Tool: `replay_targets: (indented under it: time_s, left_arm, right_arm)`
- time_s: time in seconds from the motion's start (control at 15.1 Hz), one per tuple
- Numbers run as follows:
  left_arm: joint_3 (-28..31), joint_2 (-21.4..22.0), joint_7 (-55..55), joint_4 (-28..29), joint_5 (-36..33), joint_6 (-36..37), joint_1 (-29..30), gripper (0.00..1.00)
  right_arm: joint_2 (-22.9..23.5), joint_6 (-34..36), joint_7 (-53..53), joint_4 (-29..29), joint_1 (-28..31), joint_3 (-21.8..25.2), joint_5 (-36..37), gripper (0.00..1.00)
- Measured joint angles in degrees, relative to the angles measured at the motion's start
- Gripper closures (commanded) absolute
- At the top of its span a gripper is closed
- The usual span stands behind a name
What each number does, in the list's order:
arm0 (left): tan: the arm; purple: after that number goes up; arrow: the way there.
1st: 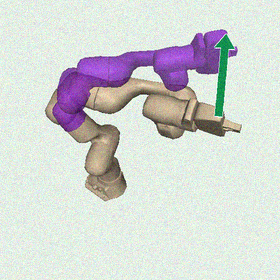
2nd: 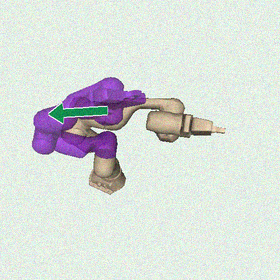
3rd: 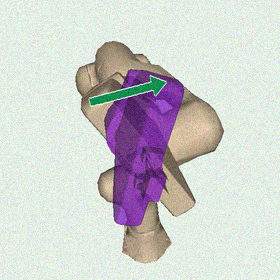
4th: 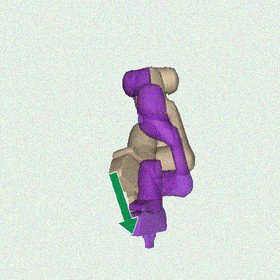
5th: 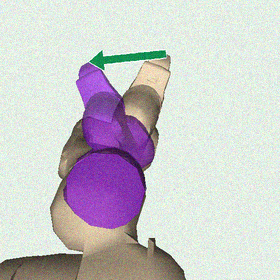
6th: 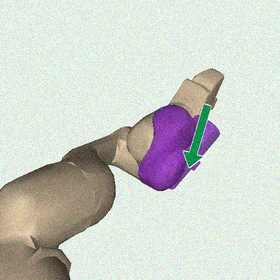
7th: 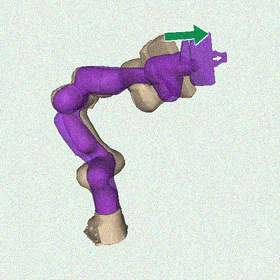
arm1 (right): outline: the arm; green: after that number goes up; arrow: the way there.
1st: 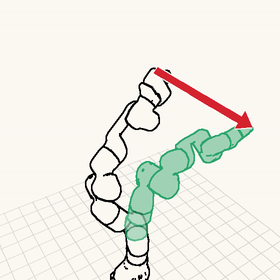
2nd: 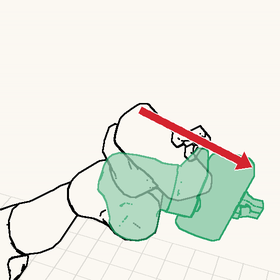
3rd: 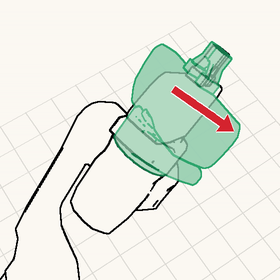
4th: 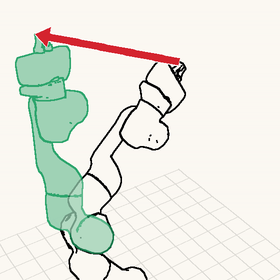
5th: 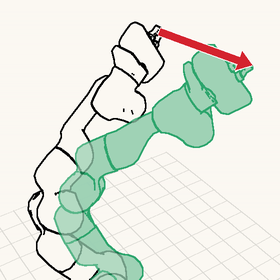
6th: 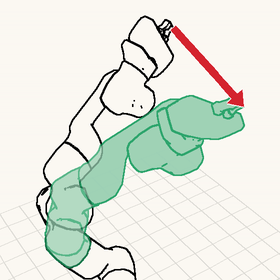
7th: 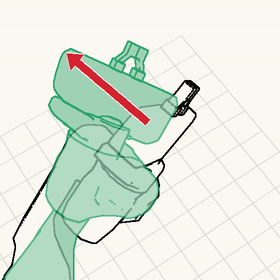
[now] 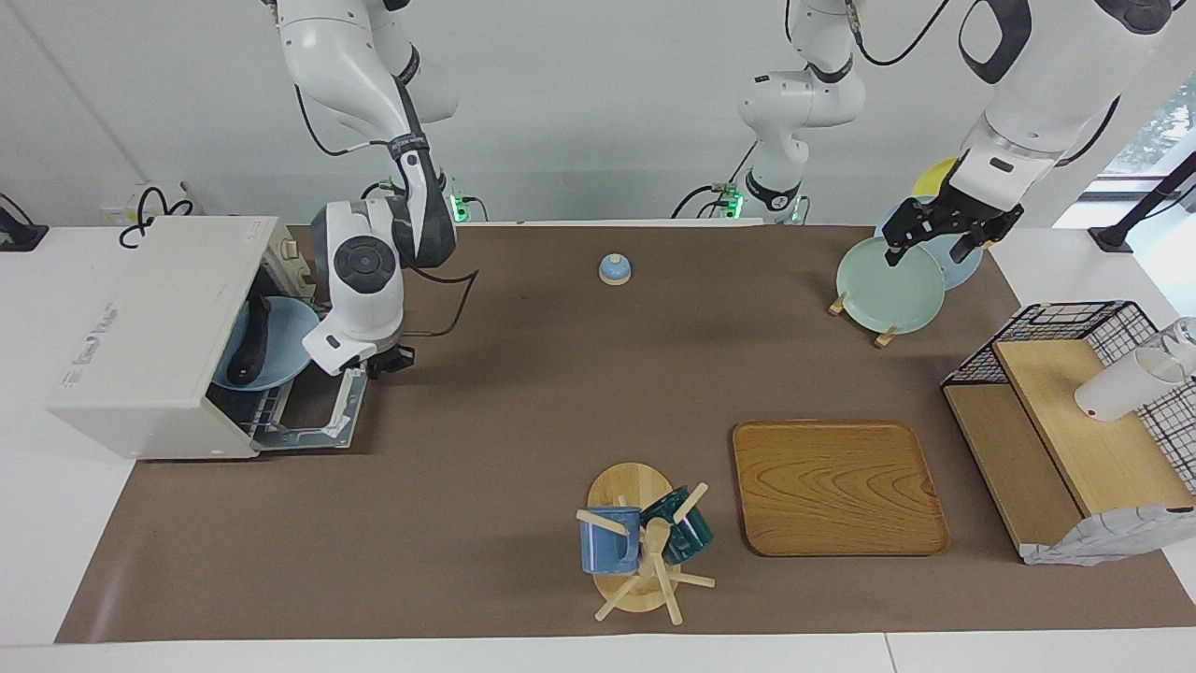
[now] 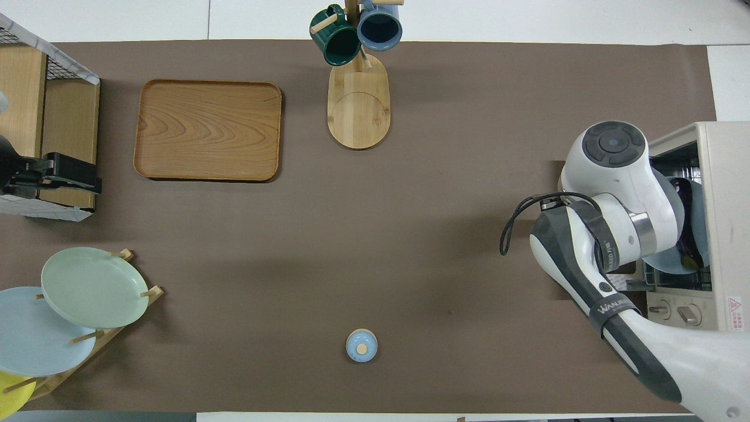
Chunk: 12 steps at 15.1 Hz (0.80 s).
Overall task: Put eggplant into oven
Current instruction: 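Push the oven door shut with the right gripper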
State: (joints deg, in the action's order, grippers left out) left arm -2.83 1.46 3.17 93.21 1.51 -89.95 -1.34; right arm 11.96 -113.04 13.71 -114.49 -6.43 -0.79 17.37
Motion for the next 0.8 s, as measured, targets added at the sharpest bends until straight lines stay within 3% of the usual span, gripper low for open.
replay_targets:
  time_s: [0.27,0.8]
  left_arm:
    - [0.0,0.0,0.0,0.0,0.0,0.0,0.0,0.0]
    - [0.0,0.0,0.0,0.0,0.0,0.0,0.0,0.0]
  right_arm:
    - [-3.01,9.2,-7.29,6.09,2.17,0.58,0.29,1.0]
    - [-7.58,10.55,-18.81,7.4,9.82,1.5,-0.66,1.0]
